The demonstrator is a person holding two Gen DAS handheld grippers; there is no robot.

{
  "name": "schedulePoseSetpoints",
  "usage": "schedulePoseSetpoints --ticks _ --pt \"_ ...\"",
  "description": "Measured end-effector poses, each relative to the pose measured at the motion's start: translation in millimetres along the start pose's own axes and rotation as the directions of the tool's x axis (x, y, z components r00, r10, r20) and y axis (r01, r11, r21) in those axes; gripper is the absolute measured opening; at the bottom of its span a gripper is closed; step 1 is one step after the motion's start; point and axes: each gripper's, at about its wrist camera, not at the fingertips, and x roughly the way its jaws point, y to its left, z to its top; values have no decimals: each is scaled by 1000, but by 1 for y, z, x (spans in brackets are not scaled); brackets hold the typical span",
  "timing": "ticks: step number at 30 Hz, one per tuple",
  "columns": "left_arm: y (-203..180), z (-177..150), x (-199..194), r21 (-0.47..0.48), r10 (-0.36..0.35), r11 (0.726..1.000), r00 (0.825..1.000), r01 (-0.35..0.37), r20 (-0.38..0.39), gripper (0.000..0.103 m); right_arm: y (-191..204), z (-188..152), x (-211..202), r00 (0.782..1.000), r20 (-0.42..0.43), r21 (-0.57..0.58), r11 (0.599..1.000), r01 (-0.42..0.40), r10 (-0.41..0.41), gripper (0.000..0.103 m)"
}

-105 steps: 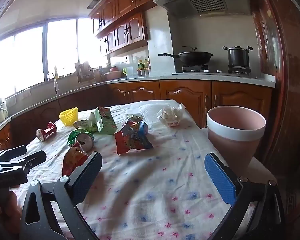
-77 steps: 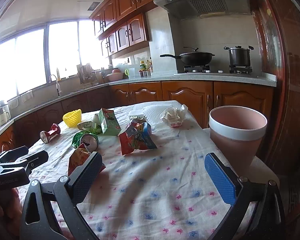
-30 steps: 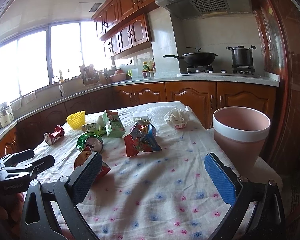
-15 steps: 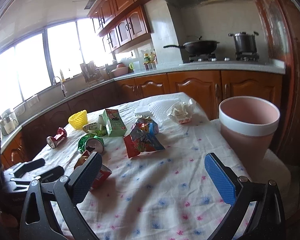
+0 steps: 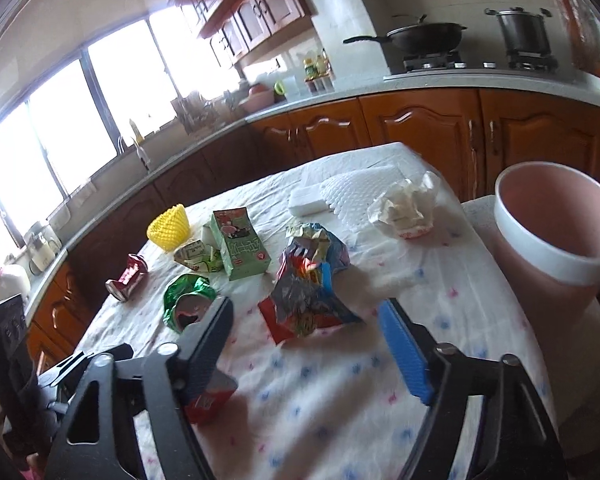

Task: Collect trash
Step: 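Grasp the red foil bag with the left tool while the right tool grasps the orange chip bag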

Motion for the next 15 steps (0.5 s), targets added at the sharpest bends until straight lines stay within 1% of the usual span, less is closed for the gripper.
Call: schedulePoseSetpoints --ticks 2,3,4,5,7,8,9,10,11,12,13,15 --pt "0 1 8 7 -10 1000 1000 10 -24 79 0 6 14 999 -33 -10 1000 8 -8 69" --pt "0 1 10 9 -15 1000 999 15 -33 75 -1 9 20 999 -48 -9 1000 6 -6 66" --pt "1 1 13 10 -21 1000 999 22 -43 68 -3 10 28 998 -67 -6 1000 5 -5 64" --pt "1 1 15 9 -27 1000 998 28 -52 64 -5 11 34 997 -83 -3 1000 7 -8 63" --pt "3 2 19 2 -48 999 996 48 -70 48 -7 11 47 994 -111 -3 1000 9 -9 55" --pt "5 3 21 -4 -61 998 995 61 -74 45 -9 12 51 993 -121 -2 1000 7 -7 52" --pt "6 3 22 -12 -81 997 994 80 -78 38 -10 12 57 991 -135 -1 1000 7 -7 43" --pt "6 4 22 -16 -91 996 993 90 -78 28 -12 11 62 989 -149 2 1000 6 -5 26" --pt "6 5 22 -16 -94 995 992 93 -79 27 -13 11 66 987 -159 6 1000 1 0 18" --pt "5 6 22 -12 -89 996 993 89 -77 24 -14 10 68 986 -165 13 1000 -8 10 15" --pt "4 7 21 -5 -86 996 994 86 -73 18 -15 9 68 987 -162 14 1000 -11 14 12" --pt "2 9 20 -1 -94 996 993 94 -72 16 -13 7 64 989 -147 10 1000 -21 22 7"
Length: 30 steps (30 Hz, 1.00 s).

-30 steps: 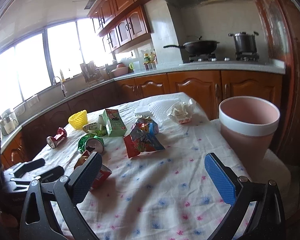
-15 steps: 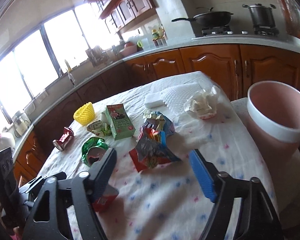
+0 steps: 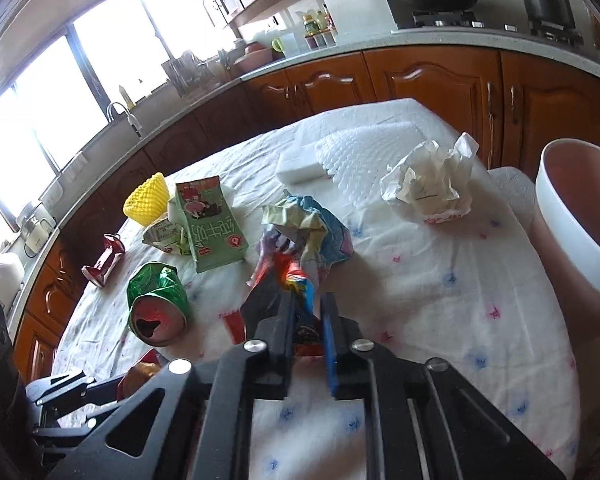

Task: Collect trash
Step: 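Grasp the red foil bag with the left tool while the right tool grasps the orange chip bag, then carry both bags over the pink bucket and open both tools to drop them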

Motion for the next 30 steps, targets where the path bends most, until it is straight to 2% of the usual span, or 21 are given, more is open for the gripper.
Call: schedulePoseSetpoints --ticks 7,10,20,27,30 --pt "-10 15 -11 35 -22 999 999 21 37 7 -3 -3 -28 998 58 16 1000 -17 16 5" --pt "-16 25 -13 51 -29 998 998 26 55 7 -10 -3 -42 996 85 32 999 -12 9 5" --pt "-47 54 -3 95 -91 992 993 83 76 6 -44 -4 -86 986 159 104 994 40 -56 5" --pt "-88 79 12 161 -150 977 986 136 76 5 -76 -4 -114 971 199 157 983 99 -130 5" --pt "-106 91 19 189 -157 972 983 138 92 5 -89 -3 -124 963 214 178 976 123 -161 5"
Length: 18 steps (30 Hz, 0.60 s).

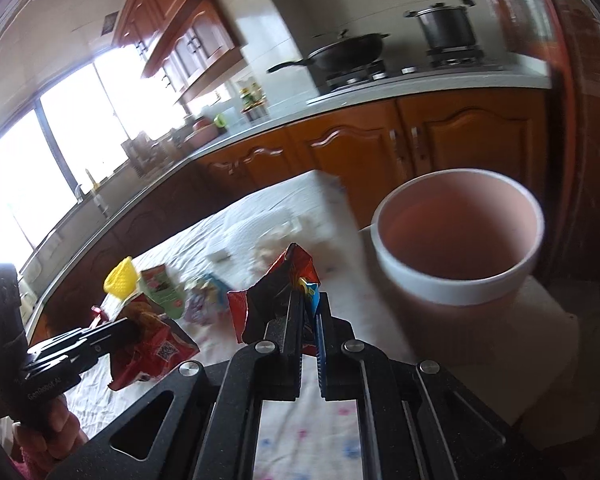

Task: Collect trash
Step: 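Carry both bags over the pink bucket and open both tools to drop them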

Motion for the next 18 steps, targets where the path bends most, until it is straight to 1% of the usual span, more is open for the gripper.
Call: schedulePoseSetpoints --ticks 7,15,18 --pt "-28 32 32 20 -67 998 998 67 -2 5 -34 18 -13 996 43 35 996 78 -80 5" --pt "-50 78 83 15 -123 992 992 123 -34 5 -70 44 -11 986 63 61 987 151 -155 5" --pt "-58 94 110 11 -145 989 987 146 -66 5 -84 53 -8 981 64 61 982 180 -184 5"
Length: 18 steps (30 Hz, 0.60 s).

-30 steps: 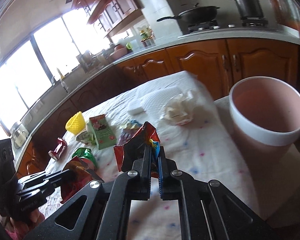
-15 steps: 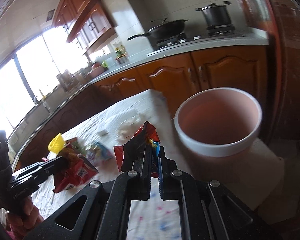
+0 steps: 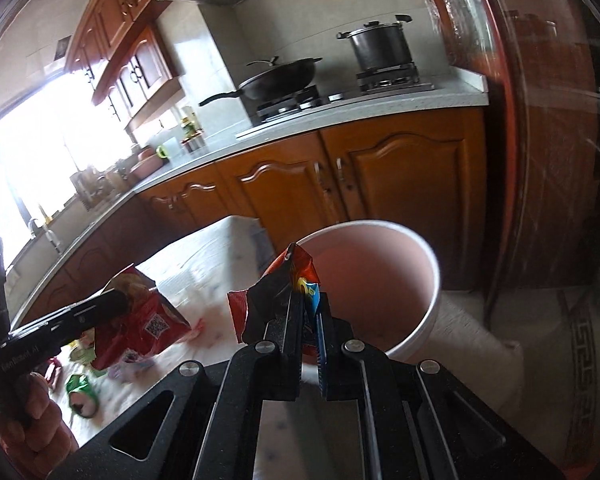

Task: Collect trash
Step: 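Carry both bags over the pink bucket and open both tools to drop them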

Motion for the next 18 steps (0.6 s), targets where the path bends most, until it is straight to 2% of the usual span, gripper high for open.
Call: schedulePoseSetpoints --ticks 8,18 --pt "-15 26 65 4 2 1000 996 -2 -91 5 -26 19 29 996 -44 3 997 72 -72 6" --pt "-14 21 106 -10 9 1000 984 -11 -176 8 -37 19 51 989 -113 -10 996 91 -91 8"
